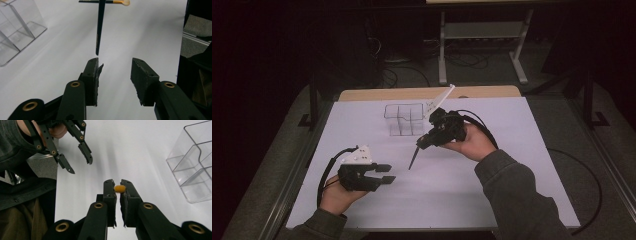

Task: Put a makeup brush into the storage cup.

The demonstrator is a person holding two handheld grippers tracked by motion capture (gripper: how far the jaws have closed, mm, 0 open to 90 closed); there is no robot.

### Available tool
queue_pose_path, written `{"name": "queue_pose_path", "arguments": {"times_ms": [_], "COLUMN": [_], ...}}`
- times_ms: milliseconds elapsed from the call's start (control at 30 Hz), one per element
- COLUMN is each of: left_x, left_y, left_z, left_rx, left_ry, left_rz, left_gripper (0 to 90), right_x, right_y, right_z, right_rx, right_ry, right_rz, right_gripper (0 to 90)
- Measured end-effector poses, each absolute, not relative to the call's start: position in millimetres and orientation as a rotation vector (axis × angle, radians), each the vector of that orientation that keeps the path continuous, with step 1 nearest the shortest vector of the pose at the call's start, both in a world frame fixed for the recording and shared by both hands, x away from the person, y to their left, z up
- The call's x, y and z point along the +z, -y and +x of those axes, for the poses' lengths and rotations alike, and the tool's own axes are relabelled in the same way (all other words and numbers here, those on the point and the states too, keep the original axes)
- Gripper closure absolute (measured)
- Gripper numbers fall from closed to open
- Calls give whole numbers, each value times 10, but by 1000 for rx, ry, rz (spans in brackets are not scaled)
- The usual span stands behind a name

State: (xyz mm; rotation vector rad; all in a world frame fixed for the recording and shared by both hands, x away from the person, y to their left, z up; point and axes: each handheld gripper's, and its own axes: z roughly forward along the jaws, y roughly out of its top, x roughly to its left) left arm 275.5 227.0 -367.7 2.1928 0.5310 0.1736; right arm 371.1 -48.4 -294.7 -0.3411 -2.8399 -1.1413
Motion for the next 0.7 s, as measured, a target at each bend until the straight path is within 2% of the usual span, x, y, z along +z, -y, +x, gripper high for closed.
{"name": "queue_pose_path", "arguments": {"times_ms": [333, 467, 700], "left_x": [-3738, -3779, -3821], "left_y": [-2364, -2428, -2477], "left_z": [2688, 2678, 2678], "left_rx": [200, 177, 182], "left_ry": [-556, -576, -598], "left_rz": [2182, 2168, 2168], "left_gripper": [553, 505, 487], "right_x": [-2795, -2765, -2704], "right_y": [381, 370, 349], "right_z": [3831, 3901, 4024], "right_rx": [-1126, -1137, -1149], "right_ry": [2877, 2871, 2871], "right_rz": [-329, -345, -369], "right_gripper": [827, 827, 827]}}
